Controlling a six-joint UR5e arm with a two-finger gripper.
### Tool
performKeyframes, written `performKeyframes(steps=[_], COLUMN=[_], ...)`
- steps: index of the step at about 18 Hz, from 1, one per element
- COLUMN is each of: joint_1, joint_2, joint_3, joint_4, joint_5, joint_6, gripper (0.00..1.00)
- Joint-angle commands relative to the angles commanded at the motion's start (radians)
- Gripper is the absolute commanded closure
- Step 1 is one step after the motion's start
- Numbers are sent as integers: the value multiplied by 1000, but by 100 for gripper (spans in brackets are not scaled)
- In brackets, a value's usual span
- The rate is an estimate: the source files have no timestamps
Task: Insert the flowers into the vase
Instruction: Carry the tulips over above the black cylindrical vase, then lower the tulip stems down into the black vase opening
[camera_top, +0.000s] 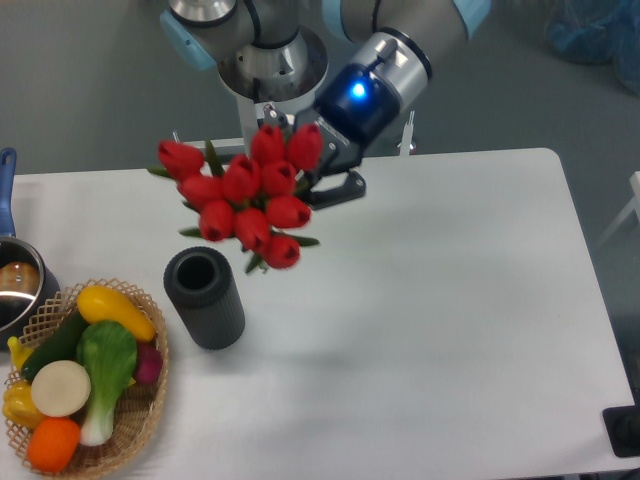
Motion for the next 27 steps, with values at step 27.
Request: performKeyframes(steps=[27], joint_1=[-106], joint_2=[-123], joint_3=[-15], joint_4=[12], joint_5=[4], joint_6=[110], gripper=[100])
